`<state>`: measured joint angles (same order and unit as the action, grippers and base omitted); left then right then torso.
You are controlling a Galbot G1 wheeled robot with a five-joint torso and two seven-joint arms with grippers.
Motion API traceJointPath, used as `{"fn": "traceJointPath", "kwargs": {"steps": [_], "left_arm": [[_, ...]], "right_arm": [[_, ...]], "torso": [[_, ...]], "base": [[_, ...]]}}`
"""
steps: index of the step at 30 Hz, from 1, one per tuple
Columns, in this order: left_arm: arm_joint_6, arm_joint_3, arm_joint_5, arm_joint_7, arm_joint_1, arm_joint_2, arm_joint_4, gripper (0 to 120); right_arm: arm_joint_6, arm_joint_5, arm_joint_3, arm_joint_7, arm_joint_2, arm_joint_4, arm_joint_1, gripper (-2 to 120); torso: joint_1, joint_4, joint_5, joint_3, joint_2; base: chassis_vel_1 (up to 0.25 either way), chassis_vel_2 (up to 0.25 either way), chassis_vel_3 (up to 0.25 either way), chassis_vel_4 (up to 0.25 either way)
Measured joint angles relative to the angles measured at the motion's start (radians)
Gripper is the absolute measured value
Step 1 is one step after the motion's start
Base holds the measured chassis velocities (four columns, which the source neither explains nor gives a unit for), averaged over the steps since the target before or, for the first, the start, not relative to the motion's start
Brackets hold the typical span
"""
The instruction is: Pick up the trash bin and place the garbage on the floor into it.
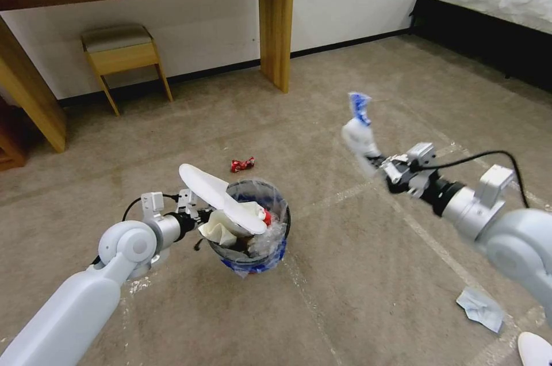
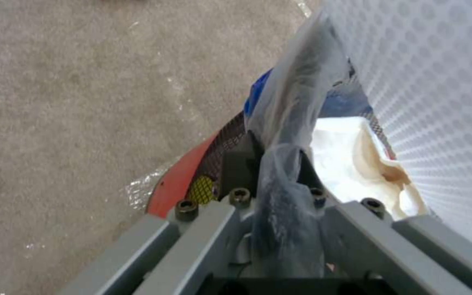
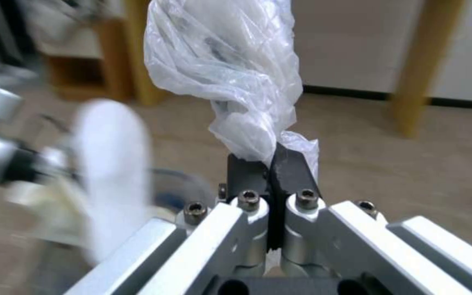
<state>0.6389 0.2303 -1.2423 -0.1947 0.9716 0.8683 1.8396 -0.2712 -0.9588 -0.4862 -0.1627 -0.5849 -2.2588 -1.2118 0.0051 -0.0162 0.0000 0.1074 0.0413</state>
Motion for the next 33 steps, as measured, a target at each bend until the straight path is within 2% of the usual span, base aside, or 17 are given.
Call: {"fn": "traceJointPath", "kwargs": {"steps": [4,5,8,10,11,13,23,27,33], "left_arm": [[0.000,-0.003,-0.002,-0.006,-0.002,0.001,0.006,1],[0.000,-0.003,-0.002,-0.010,-0.001,0.001,0.012,1],[0.000,-0.003,-0.002,-0.011,0.001,0.001,0.017,1],[0.000,0.004,-0.002,-0.013,0.005,0.003,0.025,1],[0.000,0.004,-0.002,-0.013,0.005,0.003,0.025,1],[-0.001,0.011,-0.002,-0.011,0.013,-0.005,0.036,1],[-0.001,0.030,0.022,0.022,0.028,-0.029,0.050,1],[-0.001,0.030,0.029,0.040,0.018,-0.031,0.032,1],[-0.001,0.028,0.029,0.064,-0.015,-0.029,-0.005,1]], "right_arm": [[0.002,-0.051,0.094,0.003,-0.004,-0.012,0.067,0],[0.002,-0.083,0.190,0.010,-0.014,-0.012,0.149,0],[0.002,-0.094,0.262,0.015,-0.026,-0.006,0.201,0],[-0.003,-0.099,0.379,0.030,-0.060,0.022,0.296,0],[-0.003,-0.099,0.379,0.030,-0.060,0.022,0.296,0],[-0.005,-0.078,0.482,0.036,-0.106,0.067,0.366,0],[-0.008,-0.070,0.632,0.032,-0.180,0.151,0.512,0],[-0.008,-0.069,0.739,0.030,-0.247,0.236,0.612,0],[-0.044,-0.099,0.844,0.053,-0.290,0.308,0.722,0]], "torso": [[0.000,-0.0001,-0.0003,0.000,0.000],[0.000,0.0000,-0.0001,0.000,0.000],[0.000,0.0001,-0.0003,0.000,0.000],[0.000,0.0001,-0.0005,0.000,0.000],[0.000,0.0001,-0.0005,0.000,0.000],[0.000,0.0000,0.0004,0.000,0.000],[0.000,-0.0003,-0.0002,0.000,0.000],[0.000,0.0000,0.0000,0.000,0.000],[0.000,0.0001,-0.0001,0.000,0.000]], "base": [[0.000,0.000,0.000,0.000],[0.000,0.000,0.000,0.000],[0.000,0.000,0.000,0.000],[0.000,0.000,0.000,0.000],[0.000,0.000,0.000,0.000],[0.000,0.000,0.000,0.000],[0.000,0.000,0.000,0.000],[0.000,0.000,0.000,0.000],[0.000,0.000,0.000,0.000]]}}
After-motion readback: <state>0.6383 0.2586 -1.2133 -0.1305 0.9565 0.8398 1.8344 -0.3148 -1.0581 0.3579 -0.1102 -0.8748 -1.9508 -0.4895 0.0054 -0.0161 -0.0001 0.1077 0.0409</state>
